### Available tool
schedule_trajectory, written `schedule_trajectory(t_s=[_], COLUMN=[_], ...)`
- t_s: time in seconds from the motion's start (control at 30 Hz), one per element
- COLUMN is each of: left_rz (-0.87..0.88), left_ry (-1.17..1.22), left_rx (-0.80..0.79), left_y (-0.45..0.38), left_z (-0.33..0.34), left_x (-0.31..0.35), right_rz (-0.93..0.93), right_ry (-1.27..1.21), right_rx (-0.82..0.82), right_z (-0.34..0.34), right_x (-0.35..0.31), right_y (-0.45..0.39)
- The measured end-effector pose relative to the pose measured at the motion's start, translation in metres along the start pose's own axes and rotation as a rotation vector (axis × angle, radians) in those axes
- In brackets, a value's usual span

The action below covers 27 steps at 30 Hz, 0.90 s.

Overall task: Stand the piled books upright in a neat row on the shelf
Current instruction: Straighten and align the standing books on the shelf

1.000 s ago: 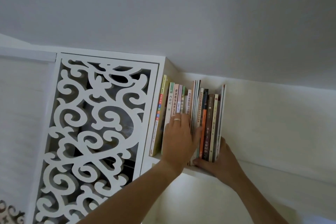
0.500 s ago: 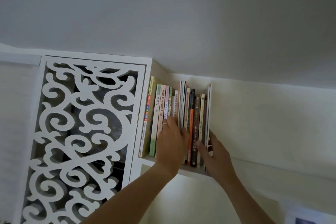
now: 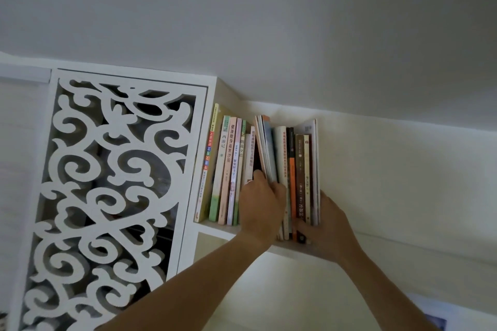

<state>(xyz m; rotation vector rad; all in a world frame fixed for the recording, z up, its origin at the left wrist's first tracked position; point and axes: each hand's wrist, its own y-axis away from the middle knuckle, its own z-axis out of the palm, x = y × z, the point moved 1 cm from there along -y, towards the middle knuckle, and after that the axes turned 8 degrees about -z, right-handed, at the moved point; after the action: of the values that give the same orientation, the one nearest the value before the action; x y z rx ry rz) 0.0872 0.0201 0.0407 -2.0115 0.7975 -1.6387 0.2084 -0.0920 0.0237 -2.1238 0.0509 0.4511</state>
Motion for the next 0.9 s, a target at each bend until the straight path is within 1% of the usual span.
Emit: schedule_trajectory(t_s=[0.1,0.17,0.23,0.33,0.47,0.53,0.6,0.67,0.77,0.8,0.9], left_rz=[0.01,0.045,0.057,0.162,0.08,0.033,0.008,0.025,0.03,0.044,0.087], left_ry=[-0.035,-0.104,-0.089,0.07,0.233,0.304,0.353,0.296,0.22,0.189,0.102], left_rx=[-0.021,-0.11,-0.161,-0.154,-0.138,-0.226,-0.325,-0.326,-0.305,-0.298,-0.284], left_y=[0.007,0.007,0.006,0.003,-0.006,-0.006,-0.004,-0.002,0.0,-0.001,-0.001], left_z=[0.015,0.023,0.022,0.015,0.013,0.015,0.017,0.017,0.019,0.019,0.018], left_x=[0.001,0.0,0.0,-0.008,-0.015,-0.018,-0.022,-0.025,-0.023,-0.021,-0.016], right_rz=[-0.036,-0.044,-0.019,0.025,0.046,0.05,0.091,0.154,0.149,0.154,0.236], right_ry=[0.003,-0.008,-0.036,-0.023,0.006,0.03,0.077,0.146,0.214,0.223,0.307], right_rx=[-0.045,-0.049,-0.044,0.005,0.055,0.045,0.068,0.146,0.278,0.301,0.301], right_z=[-0.012,-0.009,-0.002,0.008,0.014,0.012,0.014,0.022,0.034,0.036,0.033], right_x=[0.002,0.001,0.0,-0.002,-0.002,-0.002,-0.003,-0.013,-0.024,-0.026,-0.022], right_y=[0.0,-0.001,0.0,0.002,-0.001,-0.002,-0.001,0.002,0.007,0.007,0.005])
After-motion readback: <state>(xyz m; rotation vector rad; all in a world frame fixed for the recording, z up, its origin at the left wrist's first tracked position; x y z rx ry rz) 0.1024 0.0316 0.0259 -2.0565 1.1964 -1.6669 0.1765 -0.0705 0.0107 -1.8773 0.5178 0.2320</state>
